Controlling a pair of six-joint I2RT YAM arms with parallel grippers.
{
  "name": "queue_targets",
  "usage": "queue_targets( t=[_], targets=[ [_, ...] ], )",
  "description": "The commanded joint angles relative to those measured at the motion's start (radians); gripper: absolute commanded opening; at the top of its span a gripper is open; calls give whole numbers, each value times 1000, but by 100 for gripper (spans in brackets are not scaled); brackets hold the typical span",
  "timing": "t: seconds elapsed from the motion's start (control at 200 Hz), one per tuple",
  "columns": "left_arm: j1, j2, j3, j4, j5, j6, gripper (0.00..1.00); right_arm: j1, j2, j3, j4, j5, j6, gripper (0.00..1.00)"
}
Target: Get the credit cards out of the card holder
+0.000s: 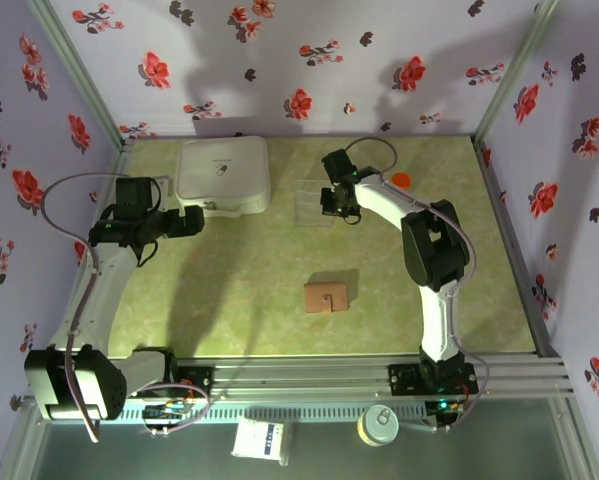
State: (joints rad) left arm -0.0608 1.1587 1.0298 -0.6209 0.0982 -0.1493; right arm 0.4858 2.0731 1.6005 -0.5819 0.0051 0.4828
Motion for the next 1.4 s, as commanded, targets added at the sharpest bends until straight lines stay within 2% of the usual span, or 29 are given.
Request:
queue_targets(
  t=[0.0,0.23,0.39,0.66,0.835,1.02,1.18,1.255,1.395],
  targets=[
    [-2,-18,-13,4,1,21,100,16,-95,-21,-48,35,-1,22],
    [-1,-12,-12,4,5,17,100,56,-224,-147,-67,61,10,25],
    [-2,-19,-14,11,-4,17,100,130,-338,-291,-66,58,70,28],
    [-2,-12,-16,7,-5,14,100,331,-509,-518,-35,23,261,35],
    [-1,-10,-15,5,-3,11,100,480,-571,-598,-59,17,378,42],
    [-2,-8,-17,5,-5,12,100,584,-619,-679,-45,-6,490,48],
    [-2,-3,-17,4,-15,11,100,636,-640,-771,25,-29,576,61],
    [-1,3,-13,3,-14,8,100,637,-632,-812,83,-39,596,70],
    [-2,6,-14,-1,-15,7,100,636,-594,-789,78,0,587,82]
  ],
)
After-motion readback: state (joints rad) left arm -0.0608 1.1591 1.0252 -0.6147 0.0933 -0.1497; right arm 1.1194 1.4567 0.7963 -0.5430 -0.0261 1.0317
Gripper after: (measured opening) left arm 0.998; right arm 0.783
